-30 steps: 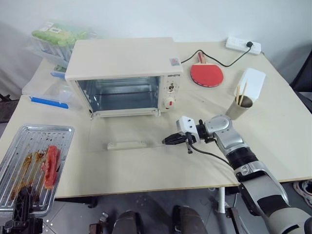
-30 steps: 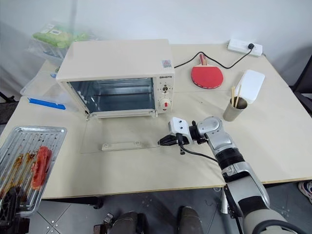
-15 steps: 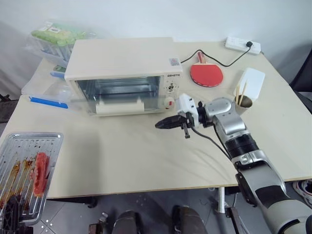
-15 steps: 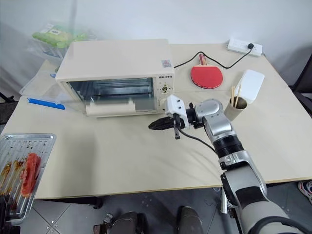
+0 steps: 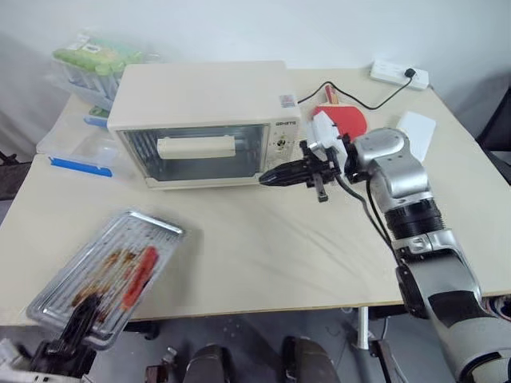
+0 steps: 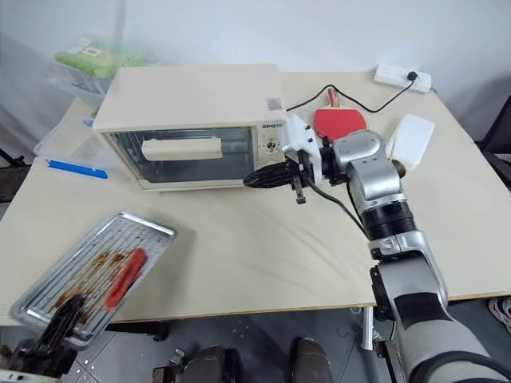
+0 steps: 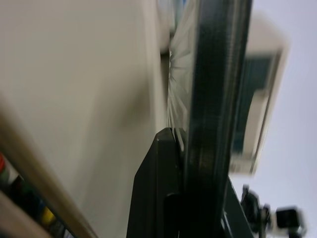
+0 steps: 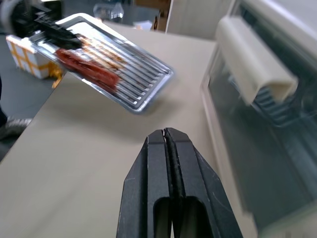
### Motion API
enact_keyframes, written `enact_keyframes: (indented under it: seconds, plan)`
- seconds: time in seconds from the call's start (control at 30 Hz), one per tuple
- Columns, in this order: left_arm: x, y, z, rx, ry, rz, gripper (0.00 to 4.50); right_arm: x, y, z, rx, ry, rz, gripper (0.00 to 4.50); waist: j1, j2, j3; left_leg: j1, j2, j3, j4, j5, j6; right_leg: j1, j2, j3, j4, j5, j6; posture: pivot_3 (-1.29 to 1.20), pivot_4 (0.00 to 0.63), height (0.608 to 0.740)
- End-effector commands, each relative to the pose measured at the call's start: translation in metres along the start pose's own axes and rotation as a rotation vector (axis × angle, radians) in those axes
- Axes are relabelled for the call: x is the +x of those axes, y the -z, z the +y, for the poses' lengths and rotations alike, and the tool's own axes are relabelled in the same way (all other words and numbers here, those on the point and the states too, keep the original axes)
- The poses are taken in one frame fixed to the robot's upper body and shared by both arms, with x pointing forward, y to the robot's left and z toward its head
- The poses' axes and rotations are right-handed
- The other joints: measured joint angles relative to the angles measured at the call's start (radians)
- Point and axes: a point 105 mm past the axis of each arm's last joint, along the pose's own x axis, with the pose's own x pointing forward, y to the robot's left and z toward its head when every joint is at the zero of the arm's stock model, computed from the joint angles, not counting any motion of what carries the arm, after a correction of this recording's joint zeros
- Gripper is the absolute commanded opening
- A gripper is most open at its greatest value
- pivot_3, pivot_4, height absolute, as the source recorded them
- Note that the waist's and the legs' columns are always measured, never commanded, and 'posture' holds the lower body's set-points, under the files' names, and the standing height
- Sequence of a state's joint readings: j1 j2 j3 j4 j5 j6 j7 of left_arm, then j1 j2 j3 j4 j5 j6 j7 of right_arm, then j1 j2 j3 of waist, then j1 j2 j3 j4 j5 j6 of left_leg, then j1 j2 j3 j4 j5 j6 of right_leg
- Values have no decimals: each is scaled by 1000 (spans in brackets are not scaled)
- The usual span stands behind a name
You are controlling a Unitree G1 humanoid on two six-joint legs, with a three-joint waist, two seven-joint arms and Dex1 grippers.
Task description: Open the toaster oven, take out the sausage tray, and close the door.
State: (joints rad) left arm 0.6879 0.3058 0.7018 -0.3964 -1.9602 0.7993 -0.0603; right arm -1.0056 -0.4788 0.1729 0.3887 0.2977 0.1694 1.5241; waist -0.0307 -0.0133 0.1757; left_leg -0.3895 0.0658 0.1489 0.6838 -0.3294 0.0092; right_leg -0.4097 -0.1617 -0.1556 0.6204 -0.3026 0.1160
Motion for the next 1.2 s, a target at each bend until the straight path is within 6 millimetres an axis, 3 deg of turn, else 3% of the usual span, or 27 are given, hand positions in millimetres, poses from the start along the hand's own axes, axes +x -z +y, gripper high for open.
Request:
enact_keyframes:
  seconds: [0.03, 0.23, 0.47, 0.83, 0.97, 1.2]
  plan:
    - [18, -1, -1, 50, -23, 181, 0, -4, -1, 18, -18, -97, 38, 60, 0, 1, 0, 0, 0, 0, 0, 0, 0, -1, 0, 0, 2, -1, -1, 0, 150, 740]
    - [83, 2, -23, 174, 32, 518, 0, -12, 4, 27, 3, -56, 59, 60, 5, 3, 1, 0, 0, 0, -1, 2, -3, -2, 1, 0, 5, -2, -3, 0, 150, 740]
    - [152, 38, -38, 237, 101, 804, 0, -16, 7, 31, 14, 27, 54, 60, 4, 2, 1, 0, -1, 3, -3, 2, -4, -3, 1, -1, 6, -1, -1, 0, 150, 740]
    - [184, 62, -28, 267, 36, 1026, 0, -31, 11, 44, 37, 161, 82, 60, 7, 2, 1, 0, 0, 8, -2, 3, -5, -2, 4, 0, 5, -1, 0, 0, 150, 740]
    - [188, 70, -18, 294, 10, 1063, 854, -34, 12, 47, 43, 191, 91, 0, 13, 2, 1, 1, 0, 8, -1, 3, -6, -1, 4, 1, 5, -1, 0, 0, 150, 740]
    - [186, 72, -11, 332, -16, 1096, 2887, -34, 12, 48, 42, 207, 96, 0, 27, 2, 1, 2, 0, 10, -1, 3, -6, -1, 4, 3, 6, -1, 0, 0, 150, 740]
